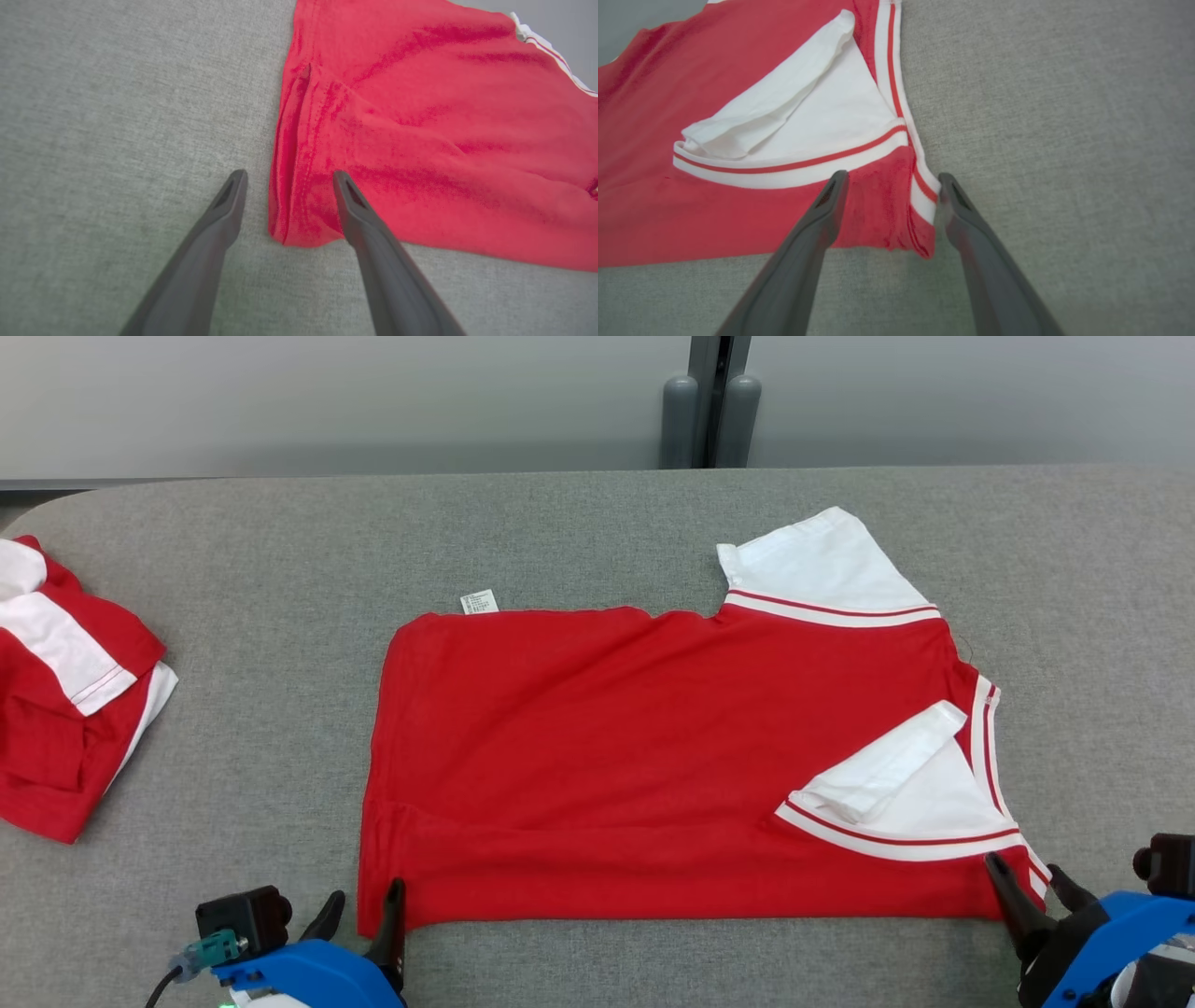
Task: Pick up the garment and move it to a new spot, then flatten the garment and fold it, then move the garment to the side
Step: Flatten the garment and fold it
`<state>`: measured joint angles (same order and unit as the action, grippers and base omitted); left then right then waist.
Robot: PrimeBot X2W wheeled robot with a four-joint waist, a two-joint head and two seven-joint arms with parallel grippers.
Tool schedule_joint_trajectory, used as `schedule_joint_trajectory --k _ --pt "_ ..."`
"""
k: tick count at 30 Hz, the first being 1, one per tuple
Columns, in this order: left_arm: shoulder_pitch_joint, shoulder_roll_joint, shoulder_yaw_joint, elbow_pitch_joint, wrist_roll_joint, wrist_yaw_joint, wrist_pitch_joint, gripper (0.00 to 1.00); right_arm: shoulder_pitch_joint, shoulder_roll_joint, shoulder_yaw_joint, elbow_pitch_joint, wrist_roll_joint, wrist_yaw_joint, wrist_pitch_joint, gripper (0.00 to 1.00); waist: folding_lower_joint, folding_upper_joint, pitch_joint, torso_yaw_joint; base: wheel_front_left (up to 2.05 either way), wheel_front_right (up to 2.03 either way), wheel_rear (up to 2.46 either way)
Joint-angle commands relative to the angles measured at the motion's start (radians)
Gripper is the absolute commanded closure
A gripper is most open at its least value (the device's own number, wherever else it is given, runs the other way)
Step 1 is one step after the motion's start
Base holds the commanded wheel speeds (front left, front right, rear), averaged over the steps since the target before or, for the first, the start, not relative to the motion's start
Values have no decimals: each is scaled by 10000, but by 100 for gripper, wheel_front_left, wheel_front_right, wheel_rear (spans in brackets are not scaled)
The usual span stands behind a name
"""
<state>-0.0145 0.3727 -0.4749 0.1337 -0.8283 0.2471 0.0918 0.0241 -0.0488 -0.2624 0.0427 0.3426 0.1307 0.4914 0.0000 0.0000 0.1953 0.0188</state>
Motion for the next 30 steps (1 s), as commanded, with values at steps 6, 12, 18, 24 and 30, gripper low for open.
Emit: schedule_joint_trajectory --k 6,12,18,24,30 --pt "-724 643 89 -1002 -59 -104 825 0 -904 -130 112 -1008 -603 1 704 0 0 0 143 -38 0 0 0" --pt "-2525 1545 330 -1941 -161 -178 2554 0 -2748 -806 711 -1705 -531 1 2093 0 0 0 585 -87 0 0 0" --pt "-4571 2099 601 -1757 -482 -185 4310 0 -5167 -1327 2003 -1178 -174 1 3034 0 0 0 1329 -384 0 0 0" --pt "-6074 2306 718 -967 -802 -20 5598 0 -7168 -1572 3040 -16 -6 1 3105 0 0 0 2007 -734 0 0 0" --pt "-6894 2467 707 -427 -825 139 6336 0 -8542 -1780 3670 1133 190 1 2776 0 0 0 2572 -1052 0 0 0"
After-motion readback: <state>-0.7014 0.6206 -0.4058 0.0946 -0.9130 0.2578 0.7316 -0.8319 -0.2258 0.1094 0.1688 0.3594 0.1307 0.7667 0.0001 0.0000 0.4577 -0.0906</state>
